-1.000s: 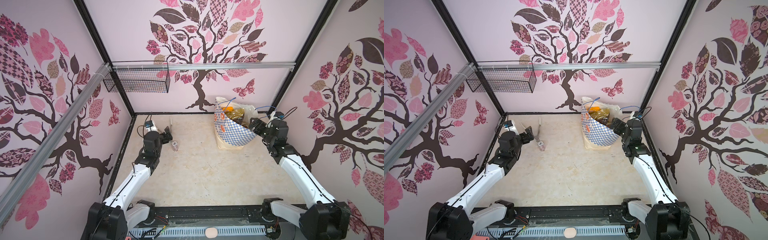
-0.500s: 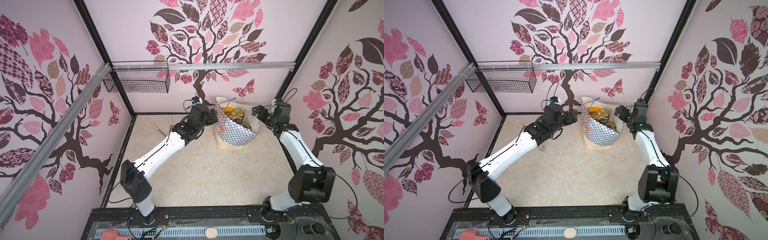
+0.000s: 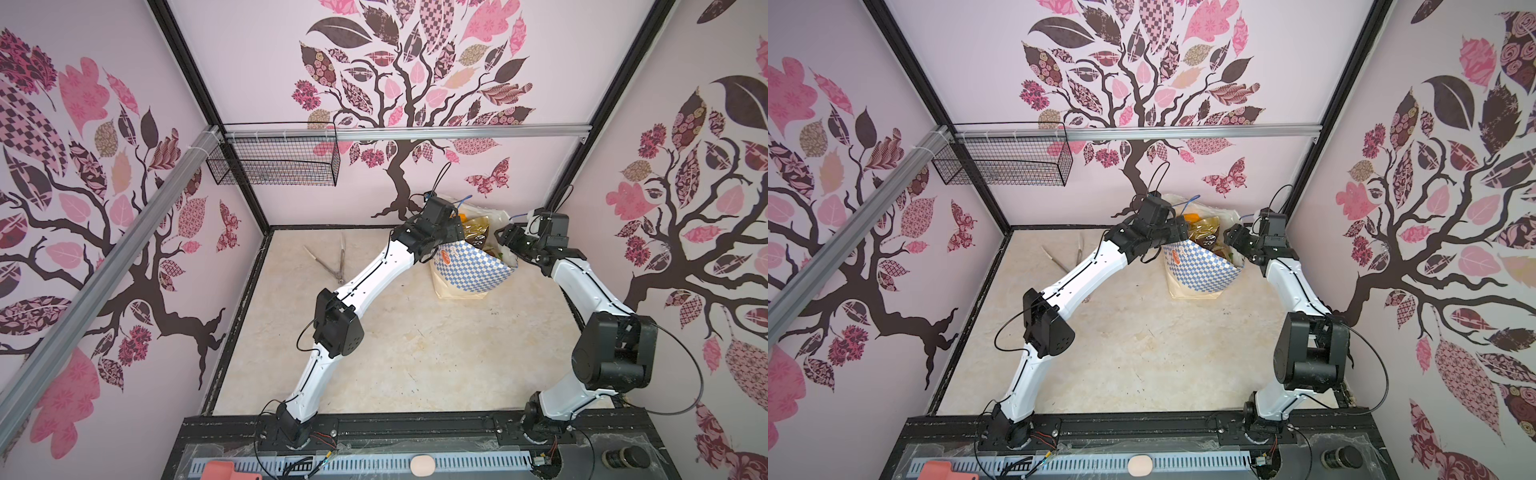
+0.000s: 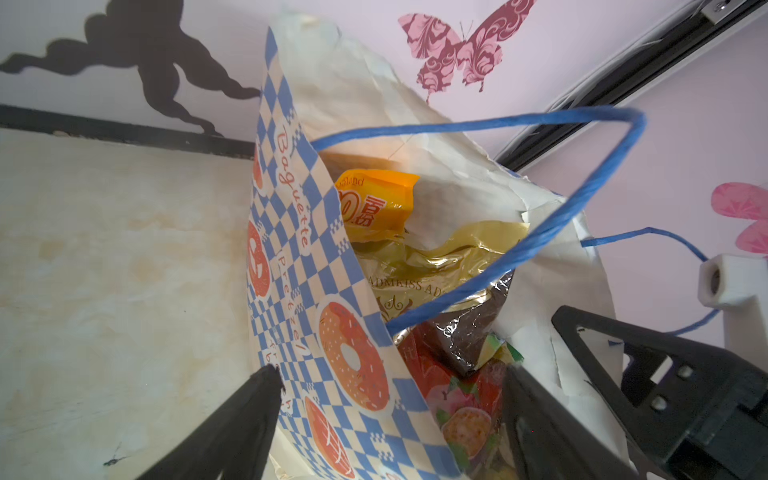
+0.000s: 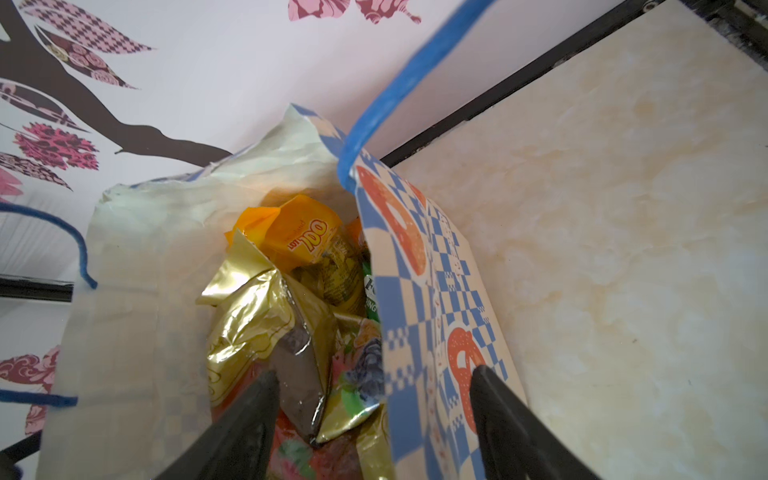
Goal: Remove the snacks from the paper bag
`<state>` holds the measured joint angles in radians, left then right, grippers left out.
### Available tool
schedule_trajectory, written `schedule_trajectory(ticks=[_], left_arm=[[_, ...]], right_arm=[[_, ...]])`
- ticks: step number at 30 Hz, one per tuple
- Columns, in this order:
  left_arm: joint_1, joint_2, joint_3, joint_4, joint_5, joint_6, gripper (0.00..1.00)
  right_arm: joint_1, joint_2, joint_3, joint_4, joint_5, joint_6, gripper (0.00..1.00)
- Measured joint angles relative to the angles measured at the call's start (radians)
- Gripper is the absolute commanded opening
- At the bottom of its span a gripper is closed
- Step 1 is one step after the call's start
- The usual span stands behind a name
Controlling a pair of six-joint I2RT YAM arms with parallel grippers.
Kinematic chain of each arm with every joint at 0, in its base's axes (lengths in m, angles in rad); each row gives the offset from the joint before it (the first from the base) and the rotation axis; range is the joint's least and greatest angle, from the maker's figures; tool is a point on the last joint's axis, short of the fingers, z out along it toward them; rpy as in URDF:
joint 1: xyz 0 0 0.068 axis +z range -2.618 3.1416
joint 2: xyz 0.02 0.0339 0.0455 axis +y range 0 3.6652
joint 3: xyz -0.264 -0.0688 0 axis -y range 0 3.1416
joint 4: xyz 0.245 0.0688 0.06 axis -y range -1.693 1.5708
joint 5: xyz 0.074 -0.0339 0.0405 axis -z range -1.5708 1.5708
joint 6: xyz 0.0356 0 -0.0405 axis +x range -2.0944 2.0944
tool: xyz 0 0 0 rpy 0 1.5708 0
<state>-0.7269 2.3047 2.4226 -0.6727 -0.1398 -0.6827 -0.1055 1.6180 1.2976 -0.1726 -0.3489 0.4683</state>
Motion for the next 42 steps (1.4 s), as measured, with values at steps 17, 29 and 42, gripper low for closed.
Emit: schedule_trajectory(ticks=[17,29,42], left_arm=[[0.051,-0.058,-0.131,0.037,0.116,-0.023,0.00],[0.098,-0.425,-0.602,0.040,0.145,0.047,0.00],[0.086,-1.028,-1.162,-0.063,0.114,0.024,0.00]], right_arm=[[0.000,-0.039,-0.069,0.050,0.004,0.010,0.33],[0.143,-0.234,-0.252,0.044,-0.086,0.073,0.21],[0.325,-0.660,-0.544,0.100,-0.176,0.285,0.71]])
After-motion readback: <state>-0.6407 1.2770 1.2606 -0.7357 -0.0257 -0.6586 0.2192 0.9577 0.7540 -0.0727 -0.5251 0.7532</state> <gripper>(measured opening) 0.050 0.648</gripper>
